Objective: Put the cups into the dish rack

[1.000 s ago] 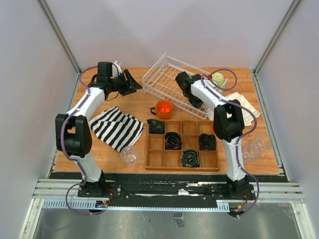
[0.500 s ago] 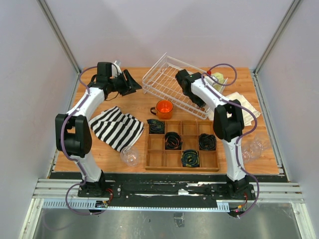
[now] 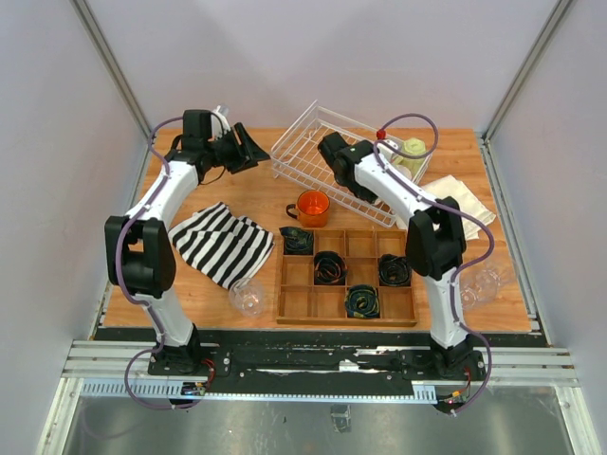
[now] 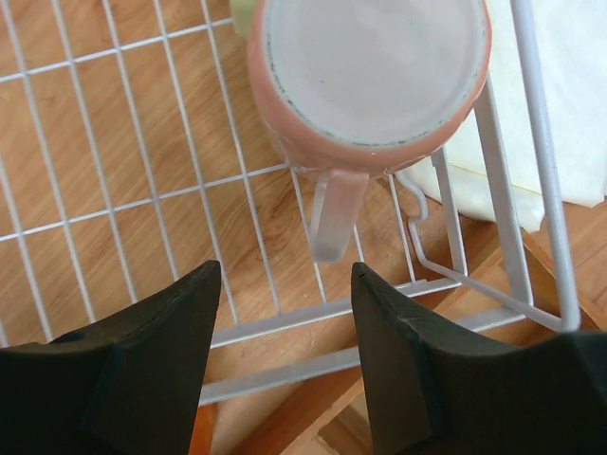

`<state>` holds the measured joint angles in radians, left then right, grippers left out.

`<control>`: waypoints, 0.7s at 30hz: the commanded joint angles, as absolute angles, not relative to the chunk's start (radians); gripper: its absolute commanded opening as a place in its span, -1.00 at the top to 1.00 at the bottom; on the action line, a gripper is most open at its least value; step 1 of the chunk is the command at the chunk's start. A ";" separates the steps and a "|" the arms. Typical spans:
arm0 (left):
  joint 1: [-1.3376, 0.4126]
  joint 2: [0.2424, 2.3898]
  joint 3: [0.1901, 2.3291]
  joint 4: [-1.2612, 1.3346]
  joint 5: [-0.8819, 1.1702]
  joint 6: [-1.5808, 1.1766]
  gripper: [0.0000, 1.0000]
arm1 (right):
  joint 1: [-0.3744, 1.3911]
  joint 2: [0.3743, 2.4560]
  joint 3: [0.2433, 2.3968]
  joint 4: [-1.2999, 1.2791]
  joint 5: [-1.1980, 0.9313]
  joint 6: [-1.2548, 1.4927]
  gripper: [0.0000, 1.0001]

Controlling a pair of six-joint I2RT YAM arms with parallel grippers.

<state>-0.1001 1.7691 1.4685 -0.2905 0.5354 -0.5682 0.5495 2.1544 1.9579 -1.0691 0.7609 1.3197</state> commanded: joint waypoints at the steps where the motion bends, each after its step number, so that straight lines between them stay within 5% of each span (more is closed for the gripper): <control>1: -0.094 1.792 1.529 -0.286 0.532 -0.550 -0.15 | 0.578 2.066 1.946 -1.049 0.812 1.249 -0.16; 8: -0.095 1.810 1.575 -0.303 0.523 -0.528 -0.18 | 0.567 1.906 1.821 -0.785 0.797 0.909 -0.04; 13: -0.095 1.815 1.588 -0.311 0.530 -0.528 -0.18 | 0.513 1.838 1.742 -0.652 0.632 0.741 0.97; 21: -0.094 1.771 1.548 -0.309 0.526 -0.529 -0.19 | 0.452 1.944 1.832 -0.659 0.461 0.569 0.99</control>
<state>-0.1001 1.8091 1.5612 -0.3050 0.5274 -0.5453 0.4801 1.8771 1.7779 -0.6701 0.5518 0.7094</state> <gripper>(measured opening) 0.593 0.007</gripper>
